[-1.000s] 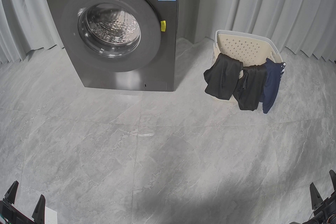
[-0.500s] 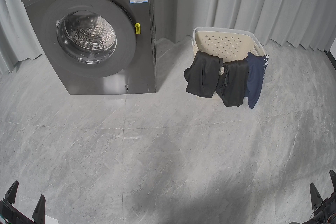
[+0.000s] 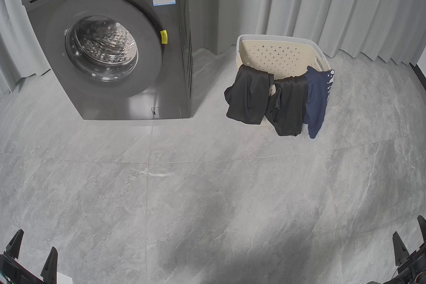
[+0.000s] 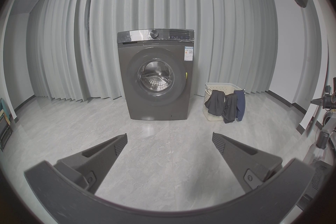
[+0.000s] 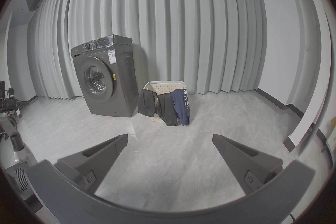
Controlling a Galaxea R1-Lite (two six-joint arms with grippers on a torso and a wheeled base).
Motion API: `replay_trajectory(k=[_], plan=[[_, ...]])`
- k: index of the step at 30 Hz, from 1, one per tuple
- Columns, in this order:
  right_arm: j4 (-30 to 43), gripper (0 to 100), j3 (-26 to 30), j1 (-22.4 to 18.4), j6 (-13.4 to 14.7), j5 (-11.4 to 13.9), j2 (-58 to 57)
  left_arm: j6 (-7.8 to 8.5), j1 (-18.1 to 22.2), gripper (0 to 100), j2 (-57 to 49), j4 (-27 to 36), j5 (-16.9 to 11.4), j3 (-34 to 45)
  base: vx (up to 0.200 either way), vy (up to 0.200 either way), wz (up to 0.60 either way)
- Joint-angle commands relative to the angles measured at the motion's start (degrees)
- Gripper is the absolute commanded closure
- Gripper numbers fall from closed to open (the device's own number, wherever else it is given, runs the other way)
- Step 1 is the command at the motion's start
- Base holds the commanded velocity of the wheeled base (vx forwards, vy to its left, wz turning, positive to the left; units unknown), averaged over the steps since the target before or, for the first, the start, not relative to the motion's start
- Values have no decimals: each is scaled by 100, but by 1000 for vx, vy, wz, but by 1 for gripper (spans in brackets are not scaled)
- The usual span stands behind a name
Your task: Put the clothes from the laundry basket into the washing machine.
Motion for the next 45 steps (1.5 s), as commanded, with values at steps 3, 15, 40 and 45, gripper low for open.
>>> replay_trajectory(k=[3, 15, 40, 45], plan=[[-1, 0, 101, -2, -5, 1, -25, 19, -1, 0, -77, 0, -33, 101, 0, 0, 0], [-1, 0, 101, -2, -5, 1, -25, 10, 7, 0, -68, 0, 3, 101, 0, -100, 0], [-1, 0, 101, -2, 3, 1, -25, 1, 7, 0, -77, 0, 3, 101, 32, -96, 0], [-1, 0, 101, -2, 3, 1, -25, 1, 7, 0, -77, 0, 3, 101, 200, 0, 0]])
